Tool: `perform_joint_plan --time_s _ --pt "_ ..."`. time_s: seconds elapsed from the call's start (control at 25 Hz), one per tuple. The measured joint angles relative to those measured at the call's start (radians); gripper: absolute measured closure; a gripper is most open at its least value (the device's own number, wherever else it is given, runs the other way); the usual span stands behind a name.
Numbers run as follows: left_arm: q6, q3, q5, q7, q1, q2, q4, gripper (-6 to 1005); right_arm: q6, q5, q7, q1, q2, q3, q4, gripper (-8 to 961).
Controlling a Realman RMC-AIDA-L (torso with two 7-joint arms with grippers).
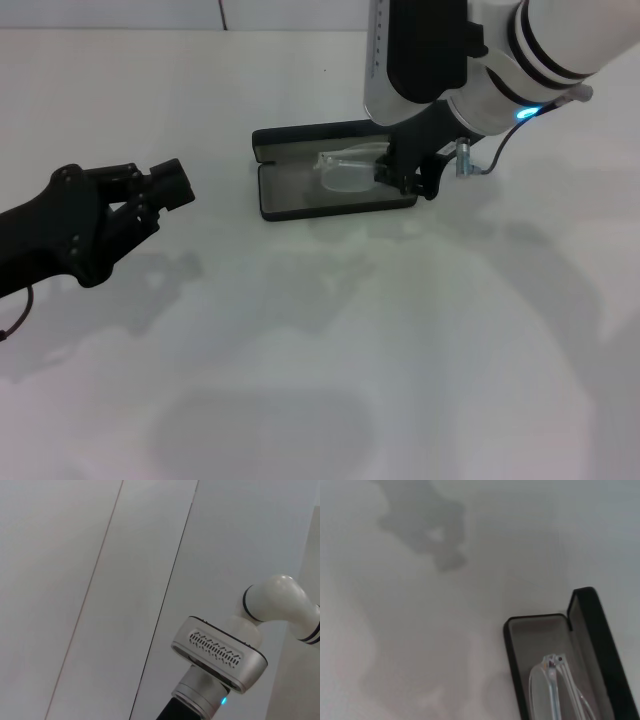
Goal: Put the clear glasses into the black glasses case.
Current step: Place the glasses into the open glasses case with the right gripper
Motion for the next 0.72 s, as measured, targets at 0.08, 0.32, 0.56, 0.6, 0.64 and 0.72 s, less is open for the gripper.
perform_joint_plan --time_s 0.08,0.32,0.56,0.6,0.64,0.72 --pt "0.000 0.000 0.000 0.000 0.000 0.000 0.000 872 0.024 0.000 0.000 -0.002 0.000 -0.010 0.005 825" --pt "-0.001 -0.001 -0.005 -0.006 -0.004 0.000 0.000 871 0.081 -0.001 0.001 -0.020 0.000 -0.056 -0.001 821" --pt "-0.001 -0.011 -0.008 -0.010 -0.006 -0.001 -0.001 870 0.122 -0.001 0.001 -0.027 0.000 -0.108 0.001 816" --pt "-0.001 -0.015 -0.008 -0.010 -0.006 -0.002 -0.001 869 0.133 -0.001 0.001 -0.027 0.000 -0.118 0.002 815" --pt "0.000 -0.024 -0.007 -0.010 -0.005 -0.003 -0.001 869 0.145 -0.001 0.001 -0.028 0.000 -0.130 0.003 815" --pt "0.001 -0.043 -0.005 -0.011 -0.004 -0.006 -0.001 869 0.160 -0.001 0.001 -0.029 0.000 -0.143 0.003 813"
